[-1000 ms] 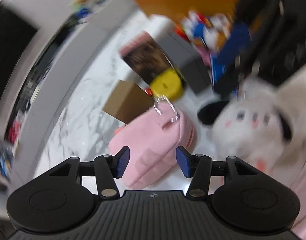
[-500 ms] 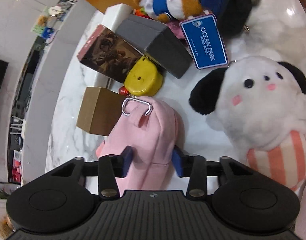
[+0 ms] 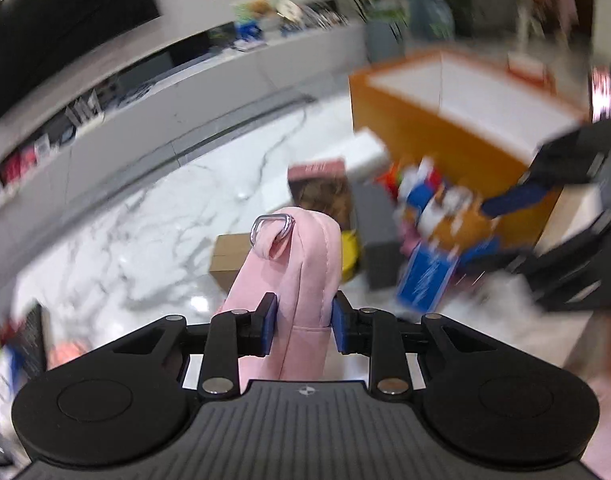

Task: Organize objects
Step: 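Grasp the pink backpack handle with the left tool while the right tool grasps the raccoon plush, then carry the pink backpack and raccoon plush over the orange box with both tools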

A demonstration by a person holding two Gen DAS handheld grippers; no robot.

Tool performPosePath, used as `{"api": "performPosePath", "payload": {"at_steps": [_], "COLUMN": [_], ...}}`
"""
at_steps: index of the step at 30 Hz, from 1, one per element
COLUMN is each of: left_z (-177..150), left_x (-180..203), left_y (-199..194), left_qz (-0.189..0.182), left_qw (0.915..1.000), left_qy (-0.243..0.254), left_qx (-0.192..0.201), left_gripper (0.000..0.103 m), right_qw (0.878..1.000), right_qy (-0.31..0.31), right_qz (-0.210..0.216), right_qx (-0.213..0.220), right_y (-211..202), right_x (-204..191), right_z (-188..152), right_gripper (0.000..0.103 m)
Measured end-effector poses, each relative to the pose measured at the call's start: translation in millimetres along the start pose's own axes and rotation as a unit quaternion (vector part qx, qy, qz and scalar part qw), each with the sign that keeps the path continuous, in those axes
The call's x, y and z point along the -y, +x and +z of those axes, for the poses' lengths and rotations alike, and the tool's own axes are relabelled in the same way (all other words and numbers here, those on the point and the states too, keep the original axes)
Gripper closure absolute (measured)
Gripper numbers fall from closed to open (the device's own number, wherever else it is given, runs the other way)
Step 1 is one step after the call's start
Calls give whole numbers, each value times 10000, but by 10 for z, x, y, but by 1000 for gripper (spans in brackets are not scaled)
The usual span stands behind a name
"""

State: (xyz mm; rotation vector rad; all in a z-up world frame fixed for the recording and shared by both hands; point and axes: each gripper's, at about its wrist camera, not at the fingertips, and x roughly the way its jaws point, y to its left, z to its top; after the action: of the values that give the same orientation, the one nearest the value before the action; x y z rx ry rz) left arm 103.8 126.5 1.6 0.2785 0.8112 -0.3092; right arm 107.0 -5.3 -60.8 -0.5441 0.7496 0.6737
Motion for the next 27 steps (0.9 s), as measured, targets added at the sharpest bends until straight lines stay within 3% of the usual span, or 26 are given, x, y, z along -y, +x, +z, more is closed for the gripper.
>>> {"api": "performPosePath", "payload": {"at_steps": [2, 6, 8, 11, 17, 22, 27], "left_z": [13, -55, -98, -127, -163, -138, -90], "left_x": [-32, 4, 11, 39, 67, 151, 212], "left_y": [-54, -162, -201, -223, -346, -386, -481], "left_qz": [-150, -199, -298, -134, -123, -133, -128], "left_qw": [9982, 9896, 9836, 9808, 9758, 9771, 9764], "left_qy": [-572, -1395, -1732, -1883, -2088, -2052, -2072], "left_qx": [98, 294, 402, 498, 637, 551, 587], "left_gripper": [71, 71, 71, 71, 71, 71, 71], "right_qw": [9988, 9937, 9907, 9829, 9827, 9799, 9818], "right_qy": [-230, -802, -1032, -1339, -1266, -1361, -1409], "right_qz": [-422, -785, -890, -1263, -1347, -1453, -1275], "right_qx": [99, -45, -26, -9, -136, -98, 61], "right_y": [42, 208, 262, 369, 567, 532, 358], "right_x": [-30, -111, -179, -275, -270, -289, -239], "right_z": [-19, -37, -50, -53, -18, -57, -92], "right_gripper": [40, 37, 30, 30, 28, 44, 49]}}
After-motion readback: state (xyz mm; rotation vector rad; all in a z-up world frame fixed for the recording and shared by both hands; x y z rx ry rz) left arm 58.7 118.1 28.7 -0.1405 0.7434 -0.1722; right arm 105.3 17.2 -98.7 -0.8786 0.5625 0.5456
